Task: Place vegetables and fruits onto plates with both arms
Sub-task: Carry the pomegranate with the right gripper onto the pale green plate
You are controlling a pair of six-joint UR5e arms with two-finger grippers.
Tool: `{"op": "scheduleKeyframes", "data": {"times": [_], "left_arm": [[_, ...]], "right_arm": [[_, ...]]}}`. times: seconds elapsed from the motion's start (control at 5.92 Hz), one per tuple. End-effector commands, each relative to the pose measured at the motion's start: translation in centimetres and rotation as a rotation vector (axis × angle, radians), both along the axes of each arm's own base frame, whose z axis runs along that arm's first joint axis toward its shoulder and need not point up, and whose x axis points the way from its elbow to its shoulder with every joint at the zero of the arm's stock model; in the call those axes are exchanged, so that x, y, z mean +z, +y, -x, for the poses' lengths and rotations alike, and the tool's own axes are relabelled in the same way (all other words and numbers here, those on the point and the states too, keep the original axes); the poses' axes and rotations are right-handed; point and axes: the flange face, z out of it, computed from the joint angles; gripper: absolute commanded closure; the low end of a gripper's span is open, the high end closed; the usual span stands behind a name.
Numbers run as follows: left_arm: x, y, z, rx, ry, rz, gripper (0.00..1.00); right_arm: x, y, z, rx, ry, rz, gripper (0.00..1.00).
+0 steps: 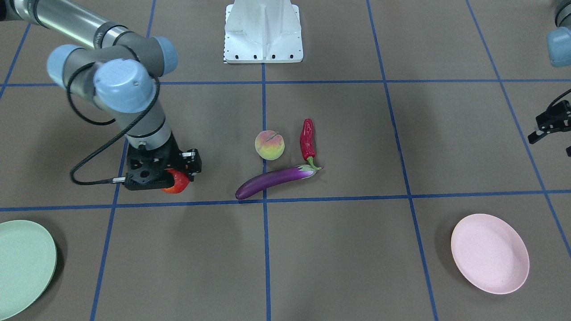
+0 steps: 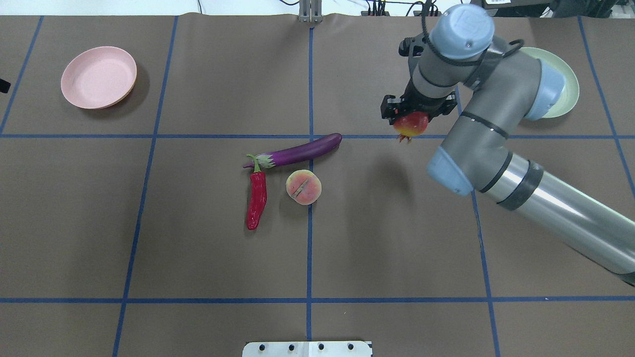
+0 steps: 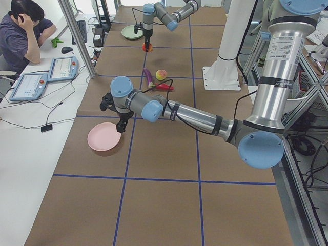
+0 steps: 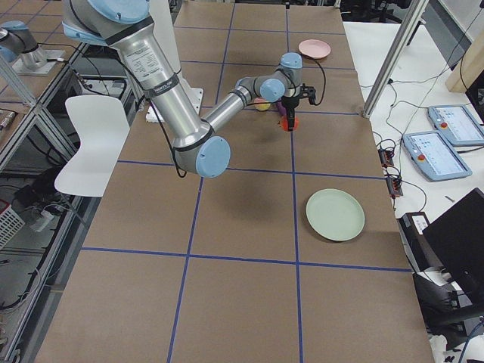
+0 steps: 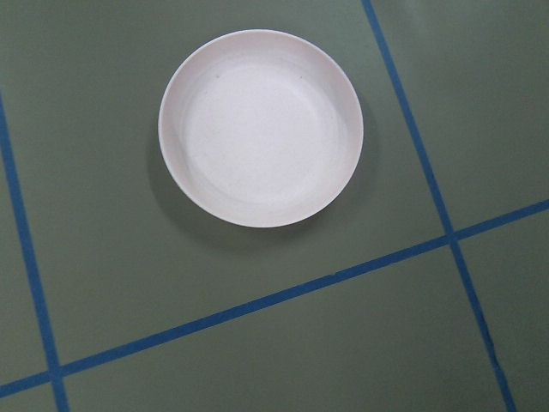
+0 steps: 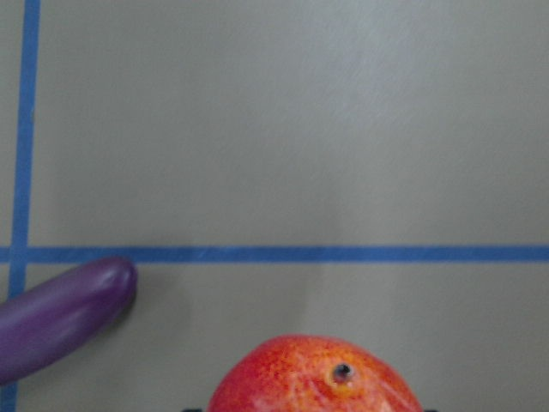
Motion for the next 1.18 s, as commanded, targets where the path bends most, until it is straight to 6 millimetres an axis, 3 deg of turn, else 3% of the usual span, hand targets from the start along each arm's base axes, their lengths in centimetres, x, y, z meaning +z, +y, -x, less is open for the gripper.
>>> {"op": "scheduleKeyframes", "data": {"times": [0.0,0.17,0.34,0.51,0.68,0.84,1.01], "left_arm": [[-1.6,-0.8,-2.9,-0.005,-0.025,0.000,0.00],[-1.6,-0.8,-2.9,-0.004,-0.025,-0.001,0.00],[-1.8,-0.7,-2.9,-0.006,-0.024,-0.003,0.00],[-1.9,-0.7,-3.0,-0.004,-0.023,-0.006,0.00],[-2.1,-0.7,-3.4,-0.006,-0.020,0.006,0.00],[-4.3,-1.4,-5.9,-0.011,-0.002,0.029,0.00],[-7.4,-1.9,-10.0,-0.048,0.000,0.068,0.00]], "right_arm": [[8.4,-5.3,-11.8,-0.130,0.015,-0.050,1.00],[13.3,-8.1,-15.4,-0.174,0.040,-0.054,1.00],[21.1,-10.6,-18.2,-0.158,0.007,-0.091,1.00],[29.0,-11.8,-20.8,-0.138,0.007,-0.105,1.00],[32.1,-12.0,-22.1,-0.141,0.025,-0.082,1.00],[33.8,-12.1,-22.5,-0.133,0.032,-0.061,0.86],[32.1,-13.6,-22.0,-0.111,0.026,-0.059,0.01]]}}
